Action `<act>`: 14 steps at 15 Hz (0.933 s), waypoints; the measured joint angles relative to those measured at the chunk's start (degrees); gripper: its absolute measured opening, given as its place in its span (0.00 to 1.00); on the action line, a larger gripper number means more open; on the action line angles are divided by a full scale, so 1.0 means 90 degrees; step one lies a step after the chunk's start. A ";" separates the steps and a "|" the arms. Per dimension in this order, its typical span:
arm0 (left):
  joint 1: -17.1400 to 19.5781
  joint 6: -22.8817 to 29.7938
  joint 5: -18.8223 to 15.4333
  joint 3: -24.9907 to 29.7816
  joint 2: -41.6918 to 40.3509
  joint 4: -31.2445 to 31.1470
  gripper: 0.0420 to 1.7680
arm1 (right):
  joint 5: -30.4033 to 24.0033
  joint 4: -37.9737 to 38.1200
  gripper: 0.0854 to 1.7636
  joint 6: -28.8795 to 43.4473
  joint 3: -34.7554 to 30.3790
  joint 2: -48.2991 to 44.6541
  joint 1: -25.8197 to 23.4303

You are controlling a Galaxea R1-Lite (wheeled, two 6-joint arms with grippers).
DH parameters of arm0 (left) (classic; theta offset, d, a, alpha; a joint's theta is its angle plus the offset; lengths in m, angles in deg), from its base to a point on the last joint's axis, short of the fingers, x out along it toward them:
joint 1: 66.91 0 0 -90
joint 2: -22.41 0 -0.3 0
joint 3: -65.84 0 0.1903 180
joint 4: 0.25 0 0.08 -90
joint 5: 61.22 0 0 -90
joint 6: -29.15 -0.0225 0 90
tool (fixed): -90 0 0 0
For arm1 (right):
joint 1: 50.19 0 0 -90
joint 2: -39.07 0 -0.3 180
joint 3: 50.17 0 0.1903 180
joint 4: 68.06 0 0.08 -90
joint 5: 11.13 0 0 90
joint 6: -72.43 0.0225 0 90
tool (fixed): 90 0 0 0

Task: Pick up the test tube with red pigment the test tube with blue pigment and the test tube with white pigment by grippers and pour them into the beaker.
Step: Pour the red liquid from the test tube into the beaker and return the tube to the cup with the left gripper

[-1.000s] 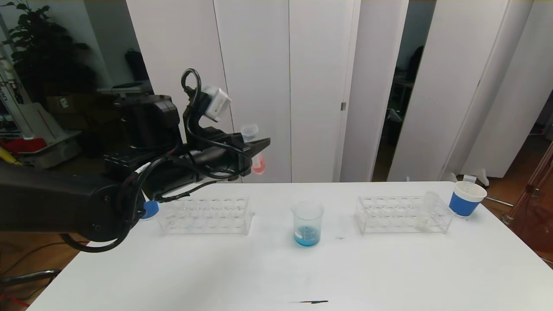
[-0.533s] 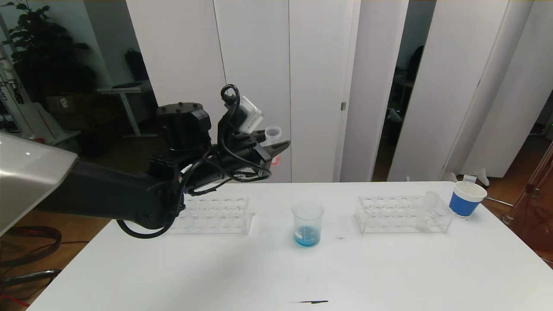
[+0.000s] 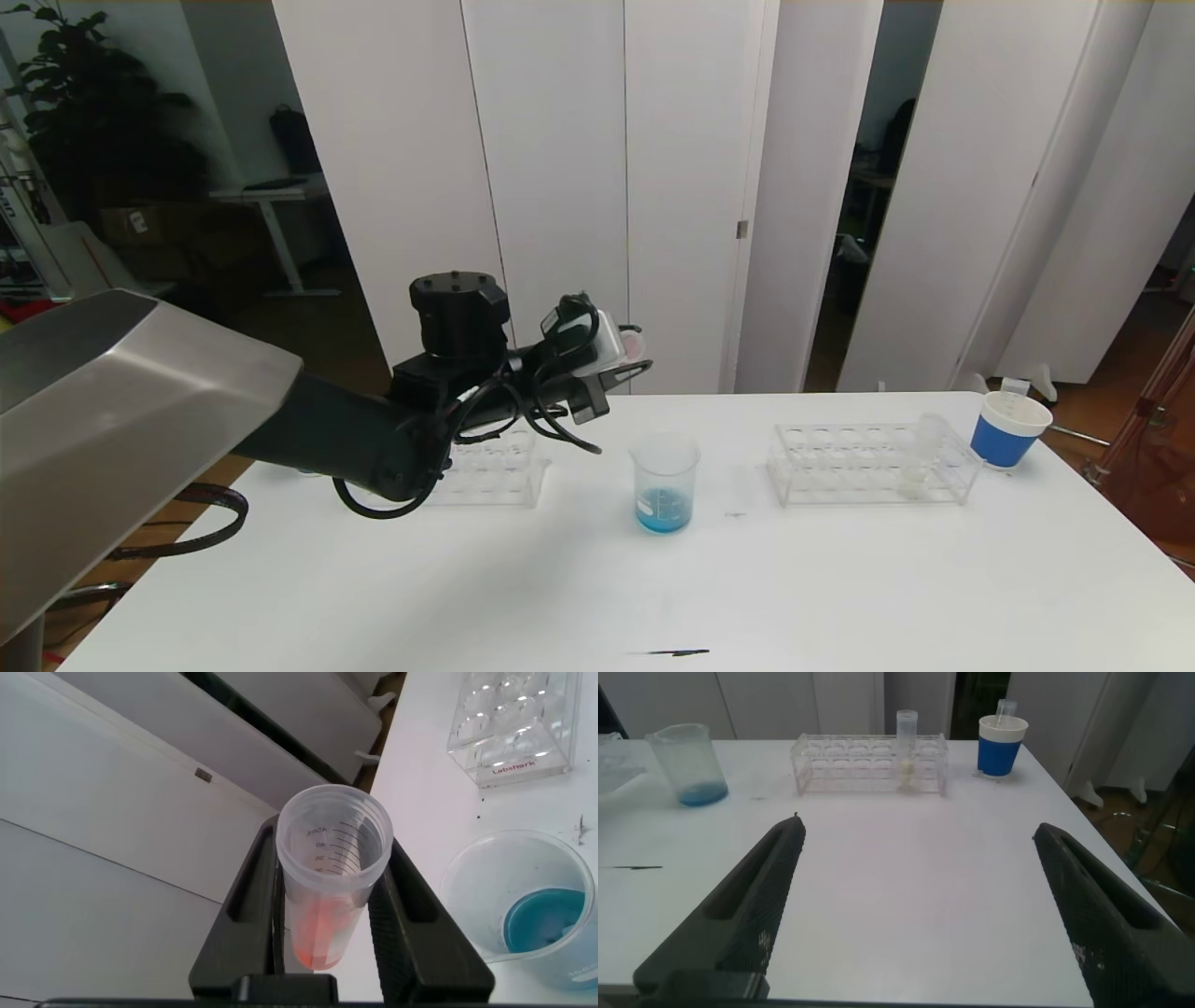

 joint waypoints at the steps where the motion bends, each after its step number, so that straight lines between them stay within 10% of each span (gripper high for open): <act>1: -0.0031 -0.0255 -0.0018 0.0011 0.0079 0.0019 0.32 | 0.0000 0.0000 0.99 -0.0003 0.0000 0.0000 0.0000; 14: -0.0267 -0.2041 0.0175 -0.0485 0.0977 0.0830 0.32 | 0.0003 -0.0003 0.99 0.0000 0.0000 0.0000 0.0000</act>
